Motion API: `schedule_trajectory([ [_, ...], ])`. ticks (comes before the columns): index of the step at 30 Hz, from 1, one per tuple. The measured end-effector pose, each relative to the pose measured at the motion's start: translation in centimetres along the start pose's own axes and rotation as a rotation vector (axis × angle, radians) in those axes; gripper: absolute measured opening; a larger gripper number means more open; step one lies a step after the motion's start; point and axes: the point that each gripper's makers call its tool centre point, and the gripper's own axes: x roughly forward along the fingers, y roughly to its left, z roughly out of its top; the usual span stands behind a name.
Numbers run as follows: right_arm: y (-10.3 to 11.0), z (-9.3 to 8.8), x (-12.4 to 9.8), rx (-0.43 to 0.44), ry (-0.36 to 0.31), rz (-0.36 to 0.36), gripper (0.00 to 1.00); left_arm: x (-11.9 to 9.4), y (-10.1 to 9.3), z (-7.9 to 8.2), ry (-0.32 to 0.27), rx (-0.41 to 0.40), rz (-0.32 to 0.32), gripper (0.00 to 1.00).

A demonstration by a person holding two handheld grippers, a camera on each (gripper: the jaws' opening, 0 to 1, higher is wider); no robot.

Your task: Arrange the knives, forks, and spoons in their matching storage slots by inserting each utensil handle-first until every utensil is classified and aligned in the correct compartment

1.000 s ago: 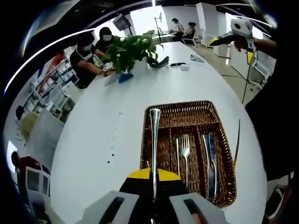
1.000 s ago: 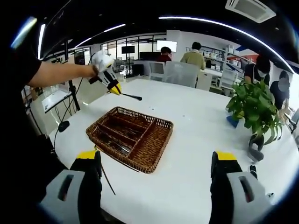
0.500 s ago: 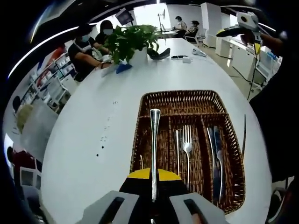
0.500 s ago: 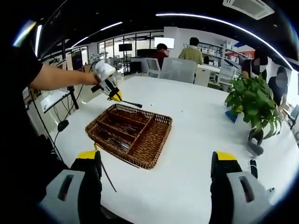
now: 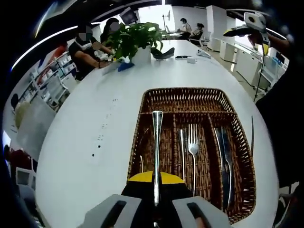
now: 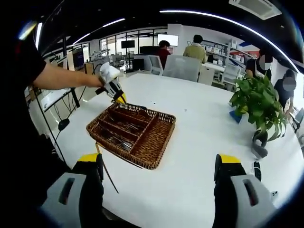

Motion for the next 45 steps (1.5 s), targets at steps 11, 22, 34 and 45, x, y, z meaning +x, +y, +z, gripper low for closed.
schedule_trajectory([
  [11, 0.2, 0.1, 0.5, -0.006, 0.019, 0.005, 0.99, 2.0, -0.7, -1.2, -0.008, -0.022, -0.017, 0.00],
  [22, 0.7, -0.2, 1.0, -0.012, 0.039, 0.024, 0.99, 3.4, -0.6, -2.3, -0.020, -0.054, -0.029, 0.00],
  [34, 0.8, 0.0, 1.4, -0.019, 0.047, 0.030, 0.99, 4.9, -1.0, -3.0, 0.005, -0.026, -0.081, 0.00],
  [45, 0.8, 0.2, 1.6, -0.024, 0.048, 0.031, 0.99, 6.1, -0.9, -3.9, 0.023, -0.002, -0.098, 0.00],
])
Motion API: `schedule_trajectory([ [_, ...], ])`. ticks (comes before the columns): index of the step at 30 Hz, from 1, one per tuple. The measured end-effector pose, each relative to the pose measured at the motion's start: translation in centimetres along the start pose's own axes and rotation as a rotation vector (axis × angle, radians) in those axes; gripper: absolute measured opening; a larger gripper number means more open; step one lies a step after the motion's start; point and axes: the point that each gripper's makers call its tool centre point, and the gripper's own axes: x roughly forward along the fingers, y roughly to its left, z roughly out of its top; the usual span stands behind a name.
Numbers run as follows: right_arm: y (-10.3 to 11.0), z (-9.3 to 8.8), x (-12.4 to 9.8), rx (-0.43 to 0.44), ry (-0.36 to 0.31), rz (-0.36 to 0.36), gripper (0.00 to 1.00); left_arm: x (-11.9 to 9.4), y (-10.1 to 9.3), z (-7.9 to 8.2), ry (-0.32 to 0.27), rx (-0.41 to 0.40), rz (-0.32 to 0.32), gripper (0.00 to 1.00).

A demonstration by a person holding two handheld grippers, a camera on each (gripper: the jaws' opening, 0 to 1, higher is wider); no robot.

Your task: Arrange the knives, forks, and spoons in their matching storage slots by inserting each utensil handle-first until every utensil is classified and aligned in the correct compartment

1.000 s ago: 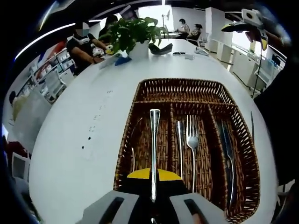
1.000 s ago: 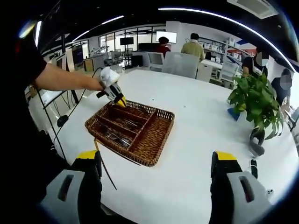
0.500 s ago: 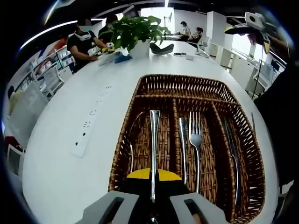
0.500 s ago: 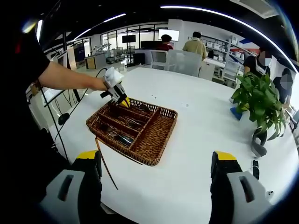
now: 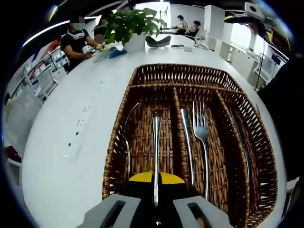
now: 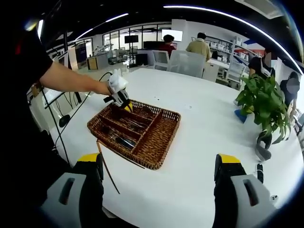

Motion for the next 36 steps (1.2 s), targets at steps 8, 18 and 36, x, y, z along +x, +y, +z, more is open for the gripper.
schedule_trajectory([
  [8, 0.1, 0.0, -0.1, -0.004, 0.001, 0.000, 0.99, 0.0, -0.1, 0.4, -0.013, 0.054, -0.018, 0.01],
  [18, -0.1, 0.5, -0.2, -0.009, -0.007, 0.000, 0.99, -1.1, 1.2, 2.3, -0.065, -0.012, 0.025, 0.13],
  [36, -0.2, 0.9, -0.5, -0.008, -0.028, 0.002, 0.99, -1.3, 2.2, 7.7, -0.199, -0.061, 0.069, 0.42],
])
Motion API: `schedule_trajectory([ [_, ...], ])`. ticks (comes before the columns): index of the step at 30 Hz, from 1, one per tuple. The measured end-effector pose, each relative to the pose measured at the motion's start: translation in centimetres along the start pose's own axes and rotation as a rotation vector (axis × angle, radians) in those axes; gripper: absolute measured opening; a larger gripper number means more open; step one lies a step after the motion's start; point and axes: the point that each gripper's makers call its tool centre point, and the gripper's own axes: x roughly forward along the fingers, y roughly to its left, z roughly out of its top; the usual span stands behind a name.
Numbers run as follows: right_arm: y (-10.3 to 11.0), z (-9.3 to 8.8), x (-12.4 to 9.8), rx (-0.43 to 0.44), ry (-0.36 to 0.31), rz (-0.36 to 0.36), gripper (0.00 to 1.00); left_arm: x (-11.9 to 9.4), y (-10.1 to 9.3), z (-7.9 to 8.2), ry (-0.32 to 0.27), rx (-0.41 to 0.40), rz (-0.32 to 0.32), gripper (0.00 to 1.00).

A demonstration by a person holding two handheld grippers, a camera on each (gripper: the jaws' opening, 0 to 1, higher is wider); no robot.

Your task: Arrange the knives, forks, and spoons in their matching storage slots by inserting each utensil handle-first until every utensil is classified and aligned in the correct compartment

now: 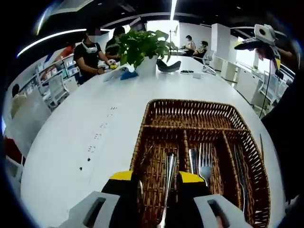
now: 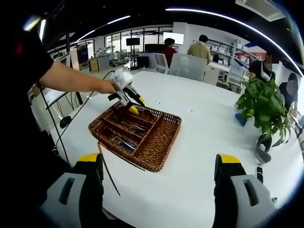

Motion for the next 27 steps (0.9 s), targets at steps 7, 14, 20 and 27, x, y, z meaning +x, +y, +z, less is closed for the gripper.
schedule_trajectory([
  [7, -0.4, -0.1, -0.3, 0.006, -0.003, -0.009, 0.99, 0.8, -1.1, 1.0, -0.025, -0.078, -0.061, 0.51],
  [14, -0.3, -0.4, -0.3, 0.011, -0.001, -0.007, 0.99, 1.1, -2.4, 1.3, -0.017, -0.124, -0.110, 0.70],
  [20, -0.3, -0.3, -0.3, 0.013, -0.007, -0.009, 0.99, 1.7, -3.6, 0.2, 0.035, -0.139, -0.167, 0.67],
  [27, -0.5, 0.0, -0.4, 0.010, -0.019, -0.009, 0.99, 1.1, -3.3, 0.8, 0.018, -0.130, -0.156, 0.68],
])
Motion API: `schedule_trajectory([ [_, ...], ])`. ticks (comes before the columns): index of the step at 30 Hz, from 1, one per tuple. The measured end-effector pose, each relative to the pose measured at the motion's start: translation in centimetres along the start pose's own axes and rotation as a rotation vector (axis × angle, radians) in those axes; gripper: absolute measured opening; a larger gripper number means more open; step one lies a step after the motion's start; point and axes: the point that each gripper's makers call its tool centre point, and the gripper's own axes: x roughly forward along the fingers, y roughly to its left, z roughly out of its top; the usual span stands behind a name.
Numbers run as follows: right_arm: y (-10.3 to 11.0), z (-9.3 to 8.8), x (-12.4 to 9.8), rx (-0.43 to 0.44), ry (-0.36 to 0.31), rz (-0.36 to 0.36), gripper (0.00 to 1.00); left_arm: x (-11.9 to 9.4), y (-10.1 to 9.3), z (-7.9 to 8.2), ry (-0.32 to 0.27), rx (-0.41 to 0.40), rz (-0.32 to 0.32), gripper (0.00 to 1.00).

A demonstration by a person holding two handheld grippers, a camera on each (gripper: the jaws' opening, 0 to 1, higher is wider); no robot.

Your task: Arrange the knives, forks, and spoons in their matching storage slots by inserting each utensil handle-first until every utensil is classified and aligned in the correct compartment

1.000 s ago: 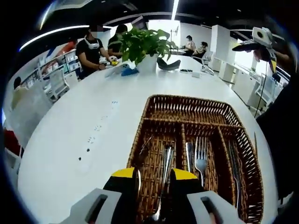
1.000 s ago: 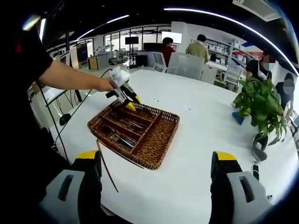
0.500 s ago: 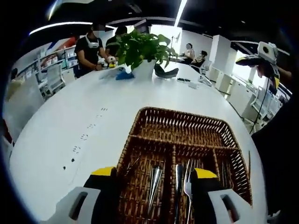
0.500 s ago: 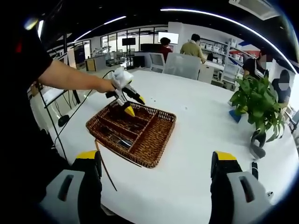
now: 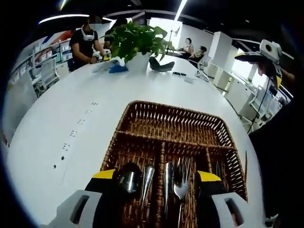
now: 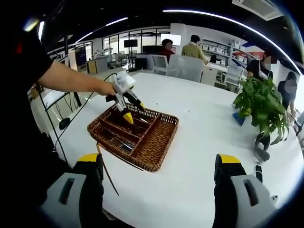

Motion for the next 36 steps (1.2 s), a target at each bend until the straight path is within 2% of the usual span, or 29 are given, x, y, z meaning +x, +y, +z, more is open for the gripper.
schedule_trajectory([
  [6, 0.2, 0.3, 0.1, -0.008, -0.013, 0.009, 0.99, -1.1, 0.2, 0.6, -0.026, 0.029, 0.038, 0.76],
  [7, 0.3, 0.5, 0.1, -0.010, -0.021, 0.010, 0.99, -1.6, 0.0, 0.8, -0.035, 0.071, 0.050, 0.79],
  [10, 0.5, 0.8, 0.2, -0.014, -0.031, 0.020, 0.99, -2.6, -0.2, 0.8, -0.055, 0.061, 0.078, 0.92],
  [12, 0.8, 0.8, 0.4, -0.019, -0.034, 0.028, 0.99, -3.3, -0.3, 0.7, -0.081, 0.061, 0.119, 1.00],
  [19, 1.9, 1.2, 0.8, -0.043, -0.051, 0.069, 0.99, -5.7, -2.0, -0.2, -0.105, 0.038, 0.150, 1.00],
  [21, 2.3, 1.6, 0.9, -0.112, -0.077, 0.093, 0.99, -6.3, -2.3, -0.4, -0.115, 0.031, 0.170, 1.00],
  [22, 2.3, 1.5, 0.9, -0.136, -0.070, 0.089, 0.99, -6.7, -2.4, -0.5, -0.126, 0.018, 0.186, 1.00],
  [25, 2.6, 1.3, 1.1, -0.123, -0.053, 0.112, 0.99, -7.6, -3.4, -0.9, -0.148, -0.009, 0.209, 1.00],
  [34, 4.0, 1.3, 2.4, -0.156, -0.046, 0.183, 0.99, -12.3, -6.5, -2.6, -0.210, -0.103, 0.344, 1.00],
  [36, 4.3, 1.4, 2.6, -0.165, -0.047, 0.195, 0.99, -13.3, -6.9, -2.6, -0.239, -0.132, 0.376, 1.00],
])
